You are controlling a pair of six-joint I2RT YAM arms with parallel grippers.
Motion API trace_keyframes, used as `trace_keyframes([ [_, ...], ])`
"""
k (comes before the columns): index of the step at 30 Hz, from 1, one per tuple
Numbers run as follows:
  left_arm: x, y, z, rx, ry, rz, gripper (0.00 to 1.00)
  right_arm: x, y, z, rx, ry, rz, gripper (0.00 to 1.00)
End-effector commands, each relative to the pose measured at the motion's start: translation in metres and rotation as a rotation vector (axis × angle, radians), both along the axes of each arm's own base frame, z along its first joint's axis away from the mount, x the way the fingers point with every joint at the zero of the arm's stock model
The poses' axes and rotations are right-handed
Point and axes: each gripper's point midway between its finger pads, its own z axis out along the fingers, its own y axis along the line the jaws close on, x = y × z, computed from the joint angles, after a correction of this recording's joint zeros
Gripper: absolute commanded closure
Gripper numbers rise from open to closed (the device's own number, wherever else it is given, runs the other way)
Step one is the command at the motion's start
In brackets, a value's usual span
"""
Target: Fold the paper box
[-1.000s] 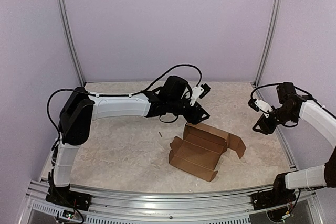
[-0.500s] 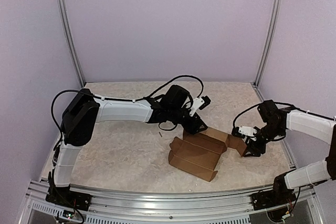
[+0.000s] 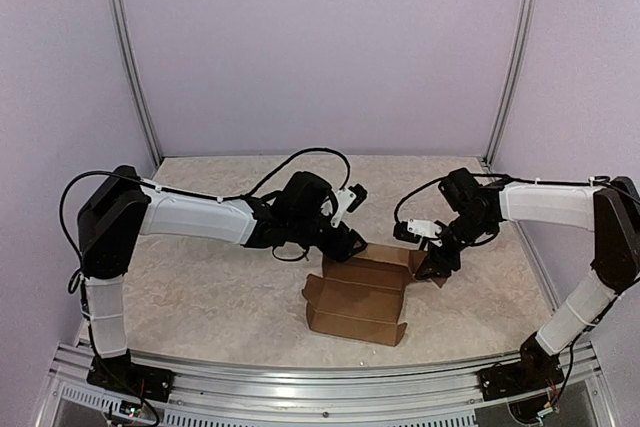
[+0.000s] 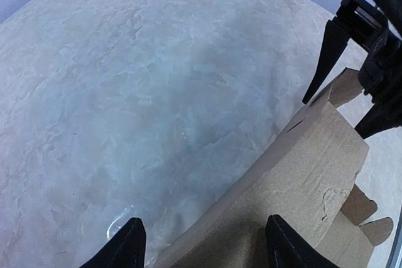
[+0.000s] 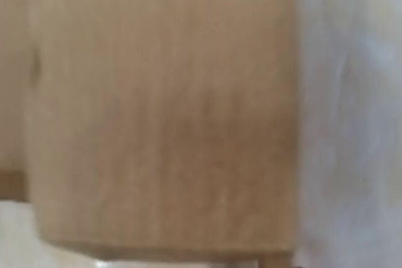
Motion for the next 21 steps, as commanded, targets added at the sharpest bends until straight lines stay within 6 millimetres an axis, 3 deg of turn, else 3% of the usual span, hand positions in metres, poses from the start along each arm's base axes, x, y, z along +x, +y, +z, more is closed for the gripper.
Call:
trace_keyframes([
  [1, 0.006, 0.04, -0.025, 0.09, 0.048, 0.134, 0.36, 0.009, 0.017, 0.033, 0.06, 0.004, 0.023, 0.41],
  [6, 0.002, 0.051, -0.021, 0.078, 0.05, 0.146, 0.36, 0.023, -0.007, 0.07, 0.084, -0.018, 0.023, 0.39],
  [9, 0.001, 0.049, -0.019, 0.071, 0.052, 0.135, 0.36, 0.038, -0.031, 0.075, 0.097, -0.003, -0.022, 0.39],
  [12, 0.003, 0.045, -0.016, 0.062, 0.052, 0.133, 0.36, 0.059, -0.054, 0.061, 0.073, -0.021, -0.109, 0.4],
  [13, 0.005, 0.044, -0.016, 0.059, 0.052, 0.133, 0.36, 0.071, -0.06, 0.053, 0.045, -0.049, -0.143, 0.41],
  [15, 0.005, 0.042, -0.015, 0.055, 0.053, 0.132, 0.37, 0.074, -0.07, 0.027, -0.02, -0.061, -0.166, 0.41],
  [17, 0.006, 0.042, -0.017, 0.057, 0.054, 0.137, 0.36, 0.071, -0.069, 0.008, -0.044, -0.066, -0.156, 0.41],
  [21, 0.007, 0.043, -0.02, 0.062, 0.059, 0.148, 0.37, 0.059, -0.047, -0.007, -0.045, -0.068, -0.11, 0.41],
])
